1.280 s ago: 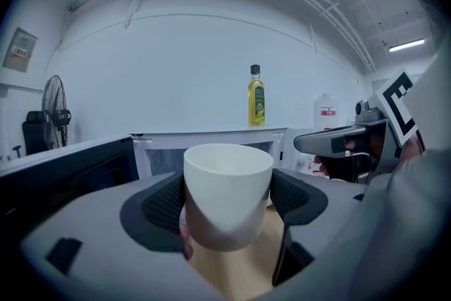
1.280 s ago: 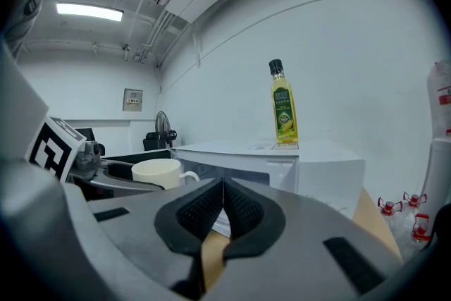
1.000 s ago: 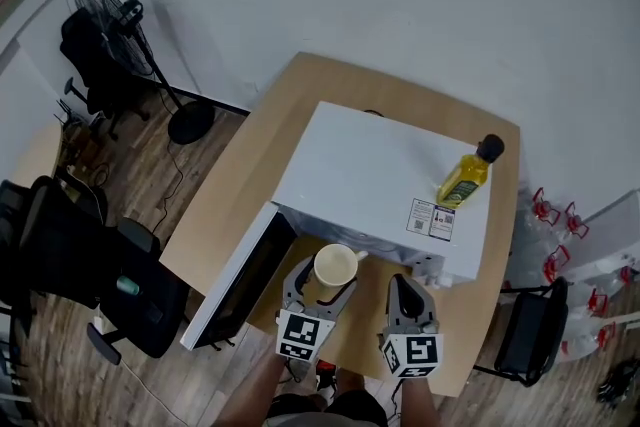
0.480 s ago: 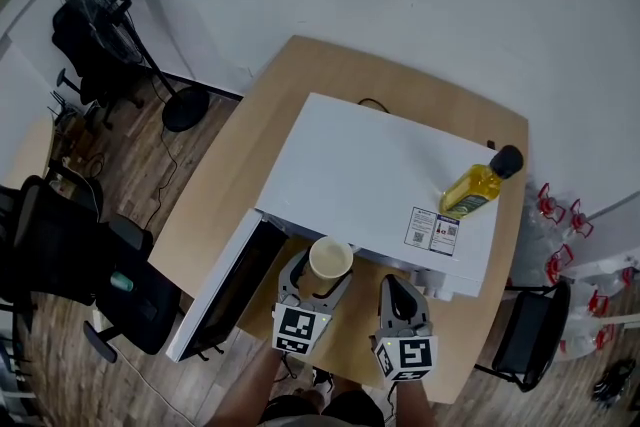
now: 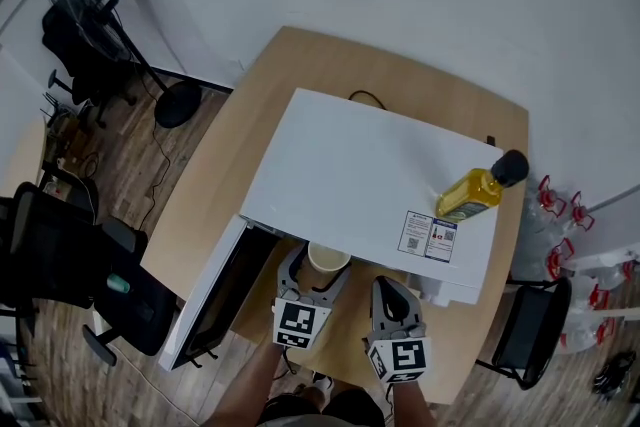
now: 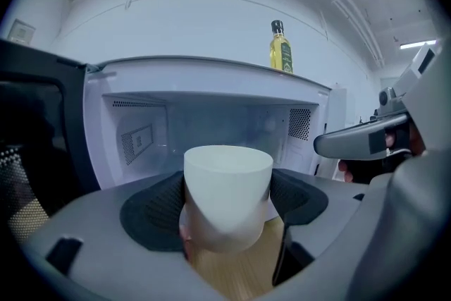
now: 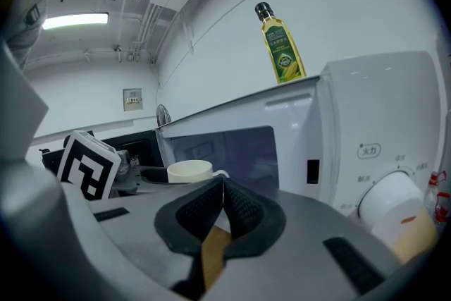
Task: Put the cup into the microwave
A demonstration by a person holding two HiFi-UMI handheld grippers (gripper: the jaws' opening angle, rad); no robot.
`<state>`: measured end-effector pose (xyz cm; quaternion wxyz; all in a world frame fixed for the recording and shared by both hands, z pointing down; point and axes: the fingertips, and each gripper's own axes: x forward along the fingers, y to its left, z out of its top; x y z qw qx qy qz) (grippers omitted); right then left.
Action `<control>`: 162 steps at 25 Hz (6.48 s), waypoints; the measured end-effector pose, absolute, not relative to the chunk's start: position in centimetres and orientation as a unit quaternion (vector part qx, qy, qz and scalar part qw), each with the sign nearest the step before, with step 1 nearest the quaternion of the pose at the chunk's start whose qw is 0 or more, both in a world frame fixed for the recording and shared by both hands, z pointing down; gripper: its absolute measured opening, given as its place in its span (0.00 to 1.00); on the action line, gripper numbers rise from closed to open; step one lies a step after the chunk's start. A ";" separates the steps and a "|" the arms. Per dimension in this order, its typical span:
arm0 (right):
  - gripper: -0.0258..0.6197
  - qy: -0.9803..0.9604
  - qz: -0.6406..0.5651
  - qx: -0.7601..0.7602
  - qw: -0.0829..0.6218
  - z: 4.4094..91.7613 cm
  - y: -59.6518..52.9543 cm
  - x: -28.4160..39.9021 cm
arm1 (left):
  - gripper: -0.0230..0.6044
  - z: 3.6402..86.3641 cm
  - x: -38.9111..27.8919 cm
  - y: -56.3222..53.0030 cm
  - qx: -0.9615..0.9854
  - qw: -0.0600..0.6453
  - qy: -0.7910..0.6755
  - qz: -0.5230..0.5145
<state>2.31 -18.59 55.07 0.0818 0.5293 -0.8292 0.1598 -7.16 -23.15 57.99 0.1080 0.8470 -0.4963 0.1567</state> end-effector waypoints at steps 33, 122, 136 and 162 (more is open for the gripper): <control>0.07 -0.825 0.176 0.529 0.090 56.5 -19.8 3.7 | 0.66 60.0 -5.4 -27.9 0.845 0.113 -0.504 0.138; 0.07 -0.817 0.037 0.573 0.047 42.0 0.9 1.7 | 0.10 43.0 -11.8 0.2 0.856 0.033 -0.502 0.121; 0.07 -0.818 0.035 0.573 0.045 41.8 2.4 1.2 | 0.09 42.0 -12.3 1.5 0.855 0.024 -0.506 0.112; 0.07 -0.813 0.032 0.578 0.056 41.6 3.2 0.4 | 0.09 41.9 -12.6 2.2 0.859 0.017 -0.499 0.113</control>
